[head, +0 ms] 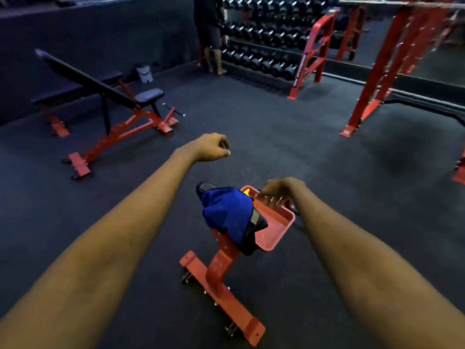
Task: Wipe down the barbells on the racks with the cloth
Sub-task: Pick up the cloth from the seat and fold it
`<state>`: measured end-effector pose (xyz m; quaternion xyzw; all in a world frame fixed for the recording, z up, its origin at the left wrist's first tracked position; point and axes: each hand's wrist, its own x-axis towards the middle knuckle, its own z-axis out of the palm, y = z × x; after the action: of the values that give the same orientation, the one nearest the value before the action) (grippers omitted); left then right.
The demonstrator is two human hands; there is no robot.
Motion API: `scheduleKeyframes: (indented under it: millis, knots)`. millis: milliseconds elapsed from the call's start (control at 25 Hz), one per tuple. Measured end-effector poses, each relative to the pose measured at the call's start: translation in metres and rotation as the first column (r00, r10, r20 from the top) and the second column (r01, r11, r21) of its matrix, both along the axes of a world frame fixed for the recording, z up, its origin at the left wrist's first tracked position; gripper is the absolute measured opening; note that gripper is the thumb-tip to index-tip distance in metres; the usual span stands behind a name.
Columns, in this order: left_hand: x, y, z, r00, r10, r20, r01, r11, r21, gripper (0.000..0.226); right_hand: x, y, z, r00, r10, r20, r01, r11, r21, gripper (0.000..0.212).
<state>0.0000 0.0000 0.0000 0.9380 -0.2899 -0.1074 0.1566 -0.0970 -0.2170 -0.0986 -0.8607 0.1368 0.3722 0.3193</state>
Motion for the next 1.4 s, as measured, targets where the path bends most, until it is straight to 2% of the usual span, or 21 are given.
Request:
scheduleKeyframes:
  millis: [80,120,200,280,400,520,560,680,800,880,1000,1120,1200,1400]
  knots:
    - [-0.002,0.004,-0.006,0.999,0.033,-0.039,-0.031,0.998,0.057,0.034,0.007,0.011,-0.015,0.999,0.011,-0.048,-0.011,1.000,-0.001,0.035]
    - [-0.002,0.008,-0.010,0.997,0.053,-0.052,-0.048,0.996,0.081,0.033,0.011,0.019,-0.027,0.997,0.012,-0.077,-0.010,1.000,0.017,0.047]
    - [-0.002,0.014,-0.016,0.996,0.073,-0.054,-0.067,0.993,0.101,0.033,0.015,0.031,-0.048,0.991,-0.042,-0.128,0.049,0.997,0.051,0.066]
    - [0.004,0.019,-0.019,0.993,0.095,-0.064,-0.089,0.992,0.089,0.033,0.022,0.038,-0.070,0.978,-0.153,-0.139,0.163,0.984,0.068,0.073]
    - [0.010,0.024,-0.026,0.989,0.115,-0.089,-0.107,0.990,0.086,0.032,0.023,0.045,-0.083,0.958,-0.276,-0.072,0.282,0.955,0.094,0.056]
    - [0.015,0.021,-0.029,0.991,0.101,-0.089,-0.094,0.992,0.088,0.032,0.029,0.044,-0.087,0.926,-0.376,0.046,0.357,0.907,0.222,0.031]
    - [0.017,0.019,-0.030,0.992,0.095,-0.088,-0.088,0.993,0.084,0.032,0.028,0.043,-0.082,0.910,-0.413,0.041,0.387,0.880,0.275,0.026]
    - [0.025,0.010,-0.028,0.993,0.079,-0.085,-0.073,0.995,0.073,0.030,0.026,0.041,-0.070,0.861,-0.506,-0.043,0.475,0.772,0.423,0.025]
    - [0.027,0.002,-0.023,0.994,0.054,-0.093,-0.050,0.998,0.049,0.030,0.026,0.034,-0.059,0.806,-0.591,0.004,0.511,0.700,0.500,0.014]
    - [0.026,-0.003,-0.020,0.993,0.043,-0.106,-0.040,0.999,0.030,0.031,0.032,0.026,-0.058,0.750,-0.661,-0.018,0.582,0.646,0.494,0.022]
    - [0.024,-0.010,-0.020,0.994,0.041,-0.102,-0.039,0.999,0.020,0.033,0.030,0.016,-0.040,0.695,-0.701,-0.161,0.652,0.520,0.551,0.030]
    - [0.024,-0.014,-0.029,0.988,0.065,-0.137,-0.065,0.998,0.003,0.037,0.019,0.001,-0.001,0.724,-0.670,-0.166,0.585,0.468,0.662,0.025]
    - [0.022,-0.017,-0.037,0.975,0.118,-0.187,-0.122,0.992,-0.014,0.050,0.015,-0.012,0.024,0.748,-0.650,-0.133,0.518,0.447,0.729,0.014]
    - [0.006,-0.053,-0.041,0.913,0.142,-0.383,-0.187,0.979,-0.083,0.086,0.006,-0.056,0.077,0.657,-0.750,-0.074,0.425,0.287,0.859,0.007]
